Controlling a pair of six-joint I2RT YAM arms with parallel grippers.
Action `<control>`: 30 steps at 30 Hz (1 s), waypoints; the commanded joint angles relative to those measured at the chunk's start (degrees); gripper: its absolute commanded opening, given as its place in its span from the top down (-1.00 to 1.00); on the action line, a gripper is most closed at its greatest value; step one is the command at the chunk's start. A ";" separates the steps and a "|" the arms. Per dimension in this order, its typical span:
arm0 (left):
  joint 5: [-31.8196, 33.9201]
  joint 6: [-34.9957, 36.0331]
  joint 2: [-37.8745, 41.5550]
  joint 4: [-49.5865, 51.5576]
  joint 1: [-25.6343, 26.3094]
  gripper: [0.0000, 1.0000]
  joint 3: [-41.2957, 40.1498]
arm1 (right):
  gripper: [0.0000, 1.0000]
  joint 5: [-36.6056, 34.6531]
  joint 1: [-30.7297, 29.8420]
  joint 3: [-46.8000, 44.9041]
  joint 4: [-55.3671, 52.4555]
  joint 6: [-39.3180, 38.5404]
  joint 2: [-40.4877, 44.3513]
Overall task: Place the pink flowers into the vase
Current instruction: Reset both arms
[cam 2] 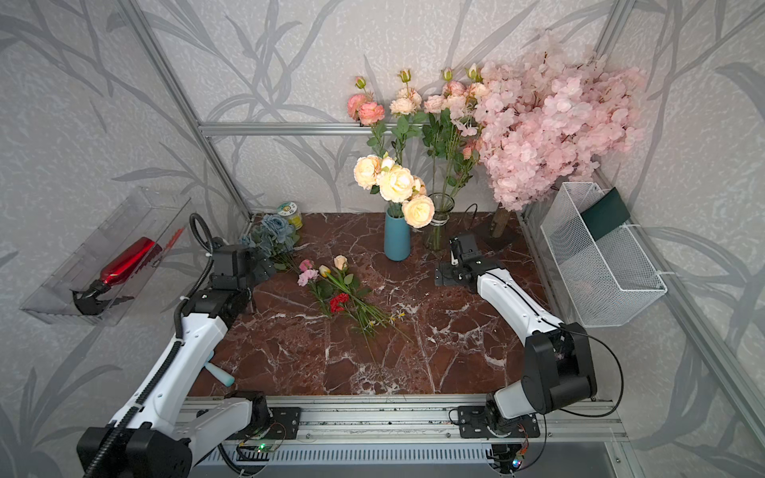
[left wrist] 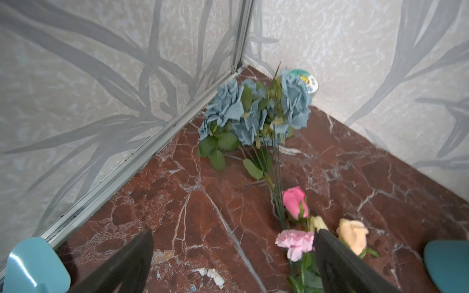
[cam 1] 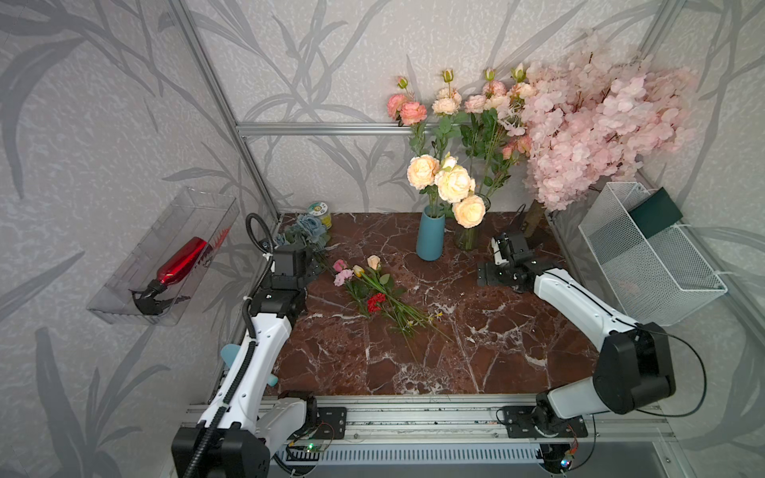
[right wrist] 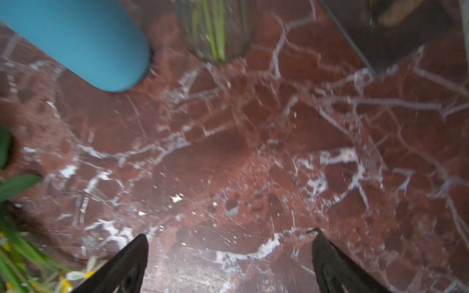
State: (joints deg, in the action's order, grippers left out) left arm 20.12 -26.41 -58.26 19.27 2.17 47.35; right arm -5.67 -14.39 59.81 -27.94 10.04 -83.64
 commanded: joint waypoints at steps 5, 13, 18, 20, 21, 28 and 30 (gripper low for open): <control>-4.20 15.46 -3.49 -27.91 -0.23 -0.98 -12.88 | -0.98 -0.94 5.89 -22.34 43.53 -11.69 12.95; -5.96 23.51 -12.47 -46.15 -1.00 -0.98 -21.26 | -0.98 -1.44 8.06 -36.53 66.13 -12.24 7.26; -9.14 26.72 -21.06 -53.00 -1.24 -0.98 -21.59 | -0.98 -3.14 8.65 -44.27 88.07 -11.46 0.67; -11.41 24.43 -22.84 -56.58 -2.01 -0.98 -21.76 | -0.98 -2.43 8.64 -46.93 97.03 -11.27 -4.84; -11.80 24.73 -24.16 -58.30 -2.03 -0.98 -22.05 | -0.99 -1.44 8.68 -48.13 103.28 -11.92 -8.44; -11.00 24.34 -28.77 -65.95 -2.07 -0.98 -24.37 | -0.98 4.90 7.36 -40.72 89.91 -16.48 -7.95; -10.01 24.01 -29.57 -67.13 -2.17 -0.98 -24.37 | -0.98 2.53 6.44 -37.66 78.02 -16.51 -4.49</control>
State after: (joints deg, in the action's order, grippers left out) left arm 9.21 -2.74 -88.49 -44.21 0.30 21.69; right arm -4.67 -6.92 18.74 58.11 -4.21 -90.50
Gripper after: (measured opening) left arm 0.991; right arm 0.991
